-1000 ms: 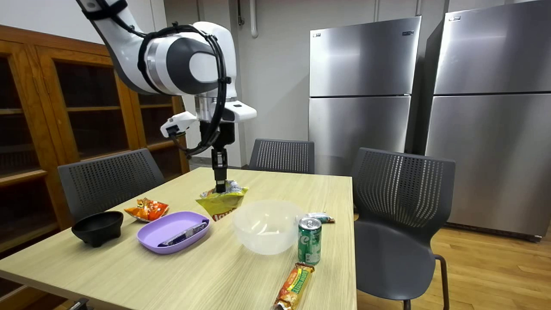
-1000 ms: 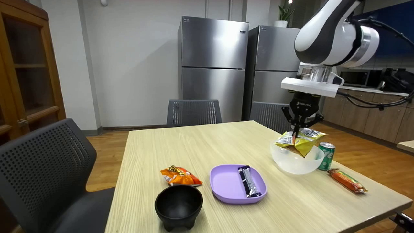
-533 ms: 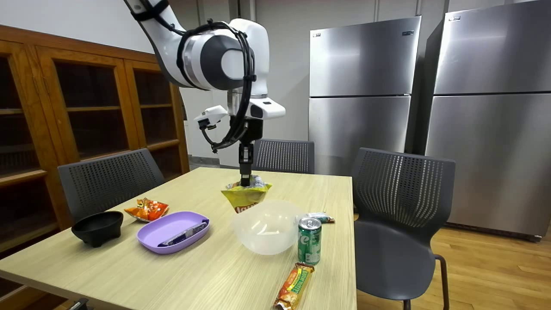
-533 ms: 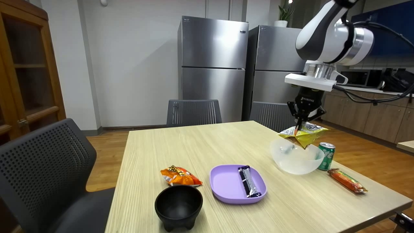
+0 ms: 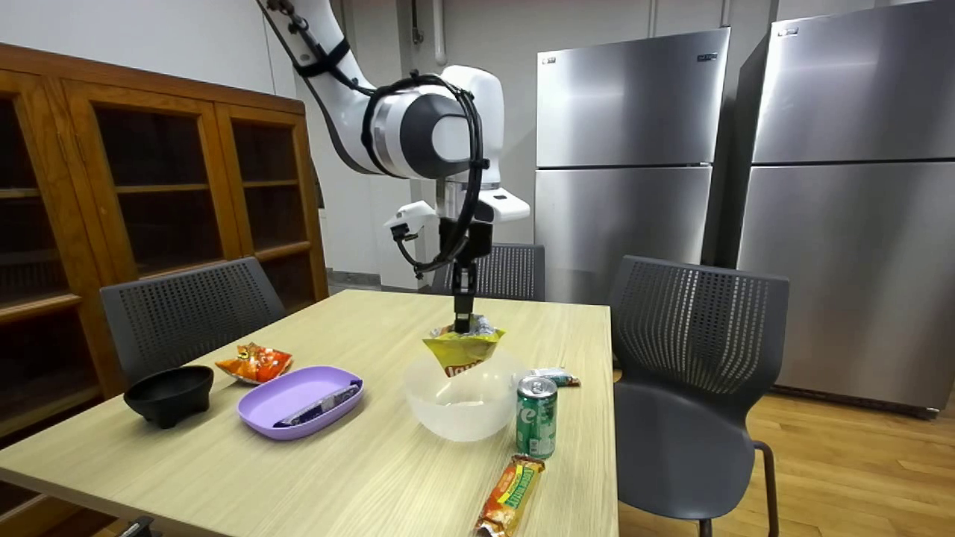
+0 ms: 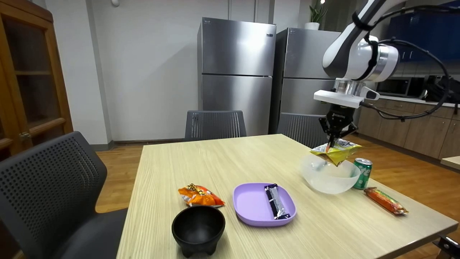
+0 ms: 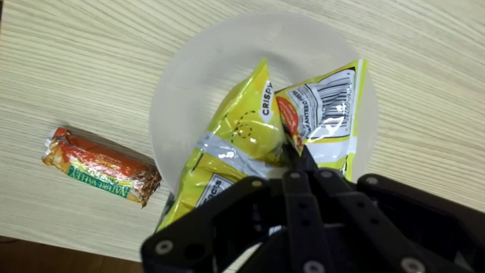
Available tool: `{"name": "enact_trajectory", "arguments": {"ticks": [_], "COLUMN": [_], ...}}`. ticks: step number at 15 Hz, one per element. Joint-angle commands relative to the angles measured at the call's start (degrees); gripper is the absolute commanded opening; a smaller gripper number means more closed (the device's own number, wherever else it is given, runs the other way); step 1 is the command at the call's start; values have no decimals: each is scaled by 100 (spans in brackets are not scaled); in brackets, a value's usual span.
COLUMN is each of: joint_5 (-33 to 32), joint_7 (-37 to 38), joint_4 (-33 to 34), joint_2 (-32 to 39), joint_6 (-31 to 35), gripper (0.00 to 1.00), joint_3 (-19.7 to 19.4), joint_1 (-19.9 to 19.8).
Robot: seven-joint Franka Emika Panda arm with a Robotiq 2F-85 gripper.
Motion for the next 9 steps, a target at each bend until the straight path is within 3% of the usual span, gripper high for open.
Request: {"name": "enact_trajectory", "arguments": {"ticks": [1, 2, 9], "joint_5": [79, 84, 14], "joint_7": [48, 32, 14], "joint_4": [521, 598, 961], "joint_2": [357, 421, 665], "joint_6": [-358, -415, -681], "gripper": [26, 27, 77], "joint_3": [-21, -24, -93], "joint_1": [-81, -91, -96]}}
